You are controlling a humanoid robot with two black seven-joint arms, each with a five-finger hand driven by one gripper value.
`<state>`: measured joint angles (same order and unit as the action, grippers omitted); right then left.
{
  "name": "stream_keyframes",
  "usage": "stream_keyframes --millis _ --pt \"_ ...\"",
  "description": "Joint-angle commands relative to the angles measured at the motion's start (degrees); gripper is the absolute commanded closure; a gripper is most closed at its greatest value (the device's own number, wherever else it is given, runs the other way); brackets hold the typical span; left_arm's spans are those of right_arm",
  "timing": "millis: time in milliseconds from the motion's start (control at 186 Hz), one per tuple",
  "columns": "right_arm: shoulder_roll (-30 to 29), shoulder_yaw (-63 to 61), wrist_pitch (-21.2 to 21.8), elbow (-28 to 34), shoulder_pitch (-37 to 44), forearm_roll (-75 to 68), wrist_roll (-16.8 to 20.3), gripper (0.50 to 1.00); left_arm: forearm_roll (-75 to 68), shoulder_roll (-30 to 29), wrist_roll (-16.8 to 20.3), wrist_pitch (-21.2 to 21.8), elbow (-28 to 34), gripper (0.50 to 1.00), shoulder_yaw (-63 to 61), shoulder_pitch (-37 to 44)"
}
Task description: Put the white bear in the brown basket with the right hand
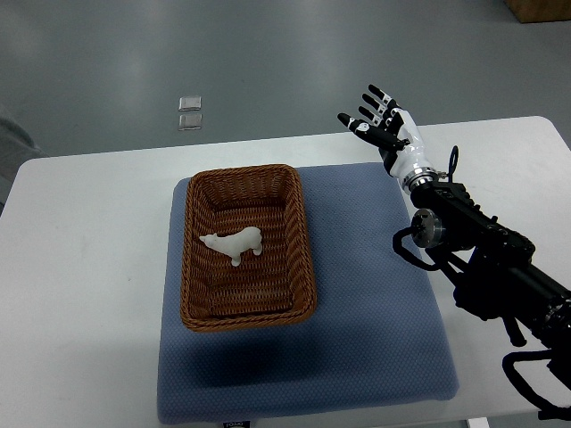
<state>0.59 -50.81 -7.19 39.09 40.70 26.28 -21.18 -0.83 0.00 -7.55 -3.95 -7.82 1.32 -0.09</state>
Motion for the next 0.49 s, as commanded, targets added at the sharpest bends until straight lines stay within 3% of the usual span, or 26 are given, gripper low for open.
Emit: stream_keyframes --millis 0,489 --pt "-0.15 0.01 0.07 -0.94 -0.1 -4.47 -0.09 0.585 0.04 0.0 -0.01 -0.01 0.0 0.5 0.0 0.01" --pt "0.03 0.09 -0.02 -4.46 -1.33 -9.14 -0.52 0.579 0.04 0.0 -0.01 -0.01 0.0 0.5 0.0 0.01"
